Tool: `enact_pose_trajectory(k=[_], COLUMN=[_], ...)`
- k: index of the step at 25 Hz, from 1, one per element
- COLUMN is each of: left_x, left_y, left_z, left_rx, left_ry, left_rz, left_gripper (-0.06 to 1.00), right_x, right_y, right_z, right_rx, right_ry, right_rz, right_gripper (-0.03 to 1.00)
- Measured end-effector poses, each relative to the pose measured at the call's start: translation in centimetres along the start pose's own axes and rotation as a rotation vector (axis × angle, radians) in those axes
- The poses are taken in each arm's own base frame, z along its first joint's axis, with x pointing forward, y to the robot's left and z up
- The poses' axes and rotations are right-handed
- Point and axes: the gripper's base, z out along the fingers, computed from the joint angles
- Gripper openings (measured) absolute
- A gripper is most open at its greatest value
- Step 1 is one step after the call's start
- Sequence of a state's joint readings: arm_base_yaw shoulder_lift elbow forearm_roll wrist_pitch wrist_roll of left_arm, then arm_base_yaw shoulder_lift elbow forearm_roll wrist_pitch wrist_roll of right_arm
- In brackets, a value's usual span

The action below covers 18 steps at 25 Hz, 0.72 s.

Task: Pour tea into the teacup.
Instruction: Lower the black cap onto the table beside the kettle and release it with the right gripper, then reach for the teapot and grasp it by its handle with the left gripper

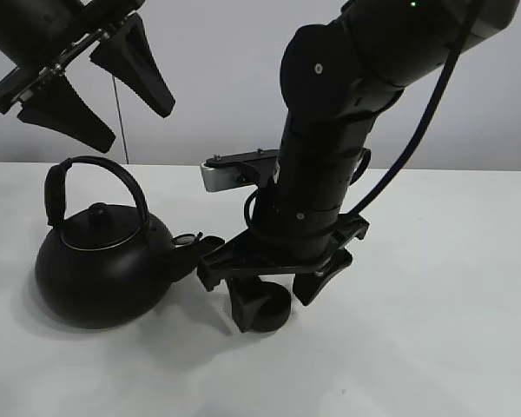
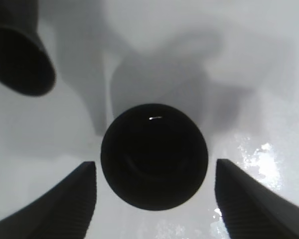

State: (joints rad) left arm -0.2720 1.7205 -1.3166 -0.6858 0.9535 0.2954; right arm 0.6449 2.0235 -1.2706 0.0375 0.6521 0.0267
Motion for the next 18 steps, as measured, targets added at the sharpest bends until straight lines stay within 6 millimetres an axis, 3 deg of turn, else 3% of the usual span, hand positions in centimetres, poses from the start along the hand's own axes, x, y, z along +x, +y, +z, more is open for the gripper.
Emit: enact_pose_trajectory(k=[4, 10, 18], left_x=[0.0, 0.0, 0.0], left_y=[0.0, 0.0, 0.0], left_z=[0.0, 0.0, 0.0], left_rx=[0.000, 0.000, 0.000], left_ry=[0.000, 0.000, 0.000], left_rz=[0.000, 0.000, 0.000], left_gripper=[0.53, 0.53, 0.53], right_x=[0.0, 0.1, -0.1], right_y=[0.0, 0.0, -0.9], right_z=[0.0, -0.4, -6.1], right_rx=[0.000, 0.004, 0.033], right_ry=[0.001, 0.005, -0.063], right_rz=[0.010, 0.019, 0.027], right_gripper=[0.55, 0.56, 0.56])
